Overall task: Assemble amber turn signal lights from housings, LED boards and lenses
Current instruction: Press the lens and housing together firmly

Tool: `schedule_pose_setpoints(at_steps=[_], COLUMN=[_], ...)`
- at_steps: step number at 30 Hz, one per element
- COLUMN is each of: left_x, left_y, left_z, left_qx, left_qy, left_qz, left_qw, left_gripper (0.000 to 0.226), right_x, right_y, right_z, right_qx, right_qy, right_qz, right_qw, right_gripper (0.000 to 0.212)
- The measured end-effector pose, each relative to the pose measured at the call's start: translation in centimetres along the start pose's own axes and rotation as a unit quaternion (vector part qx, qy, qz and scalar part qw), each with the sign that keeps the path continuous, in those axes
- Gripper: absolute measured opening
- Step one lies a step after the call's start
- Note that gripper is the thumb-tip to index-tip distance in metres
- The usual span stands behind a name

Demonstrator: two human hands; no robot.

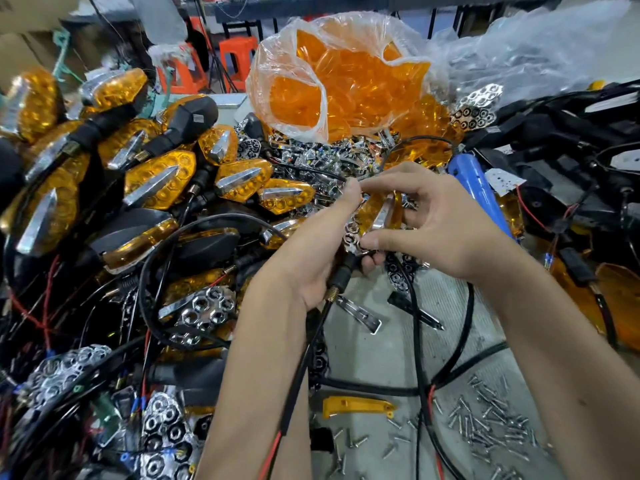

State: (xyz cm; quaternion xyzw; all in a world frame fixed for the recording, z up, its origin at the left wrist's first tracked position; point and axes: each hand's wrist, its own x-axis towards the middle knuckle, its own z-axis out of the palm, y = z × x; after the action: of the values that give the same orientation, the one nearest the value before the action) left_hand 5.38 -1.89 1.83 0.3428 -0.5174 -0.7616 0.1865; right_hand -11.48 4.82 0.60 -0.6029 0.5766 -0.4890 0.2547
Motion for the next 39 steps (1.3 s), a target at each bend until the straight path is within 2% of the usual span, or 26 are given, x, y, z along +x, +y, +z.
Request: schedule_pose_setpoints(at_steps=[4,8,11,16,20,23,27,30,34,37,39], left_x=[0.3,0.5,0.4,0.3,0.4,0.4,0.5,0.5,0.8,0.7,0.6], left_y=[-0.1,-0.2,-0.1,-0.1,-0.2,-0.3,-0.4,-0.4,-0.5,-0.3,-0.2], left_z=[-0.4,-0.5,-0.5,-0.4,-0.5,-0.5,-0.2,0.0,-0.1,-0.1,-0.2], left_qx=[-0.048,-0.078,-0.093,-0.139,-0.115,-0.076,-0.08,-0.091,-0.091,-0.135,-0.171], left_qy=[-0.056,-0.056,-0.055,-0.055,-0.037,-0.017,0.014,0.028,0.039,0.022,0.011], left_qz=[-0.006,-0.003,-0.002,0.003,0.044,0.071,0.06,0.046,0.036,0.019,0.011], left_qw=[0.997,0.995,0.994,0.989,0.992,0.994,0.995,0.994,0.995,0.99,0.985], left_gripper=[0.101,0.101,0.088,0.031,0.011,0.008,0.012,0.006,0.012,0.014,0.016], right_x=[-0.1,-0.2,-0.3,-0.2,-0.2,-0.3,-0.5,-0.5,-0.3,-0.1,0.1], right_y=[-0.1,0.0,-0.1,-0.1,-0.2,-0.4,-0.4,-0.1,0.0,0.3,0.1], right_z=[0.0,0.3,0.3,-0.1,-0.2,-0.5,-0.8,-0.3,0.6,0.8,0.7], right_qx=[0.021,0.084,0.149,0.253,0.349,0.311,0.169,0.127,0.078,0.102,0.227], right_qy=[0.0,0.008,0.032,0.079,0.095,0.091,0.049,0.021,0.006,0.033,0.062], right_qz=[0.008,0.01,0.027,0.062,0.04,0.019,-0.03,-0.026,-0.015,-0.014,0.019], right_qw=[1.0,0.996,0.988,0.962,0.932,0.946,0.984,0.991,0.997,0.994,0.972], right_gripper=[0.061,0.055,0.05,0.054,0.054,0.06,0.054,0.065,0.072,0.051,0.037])
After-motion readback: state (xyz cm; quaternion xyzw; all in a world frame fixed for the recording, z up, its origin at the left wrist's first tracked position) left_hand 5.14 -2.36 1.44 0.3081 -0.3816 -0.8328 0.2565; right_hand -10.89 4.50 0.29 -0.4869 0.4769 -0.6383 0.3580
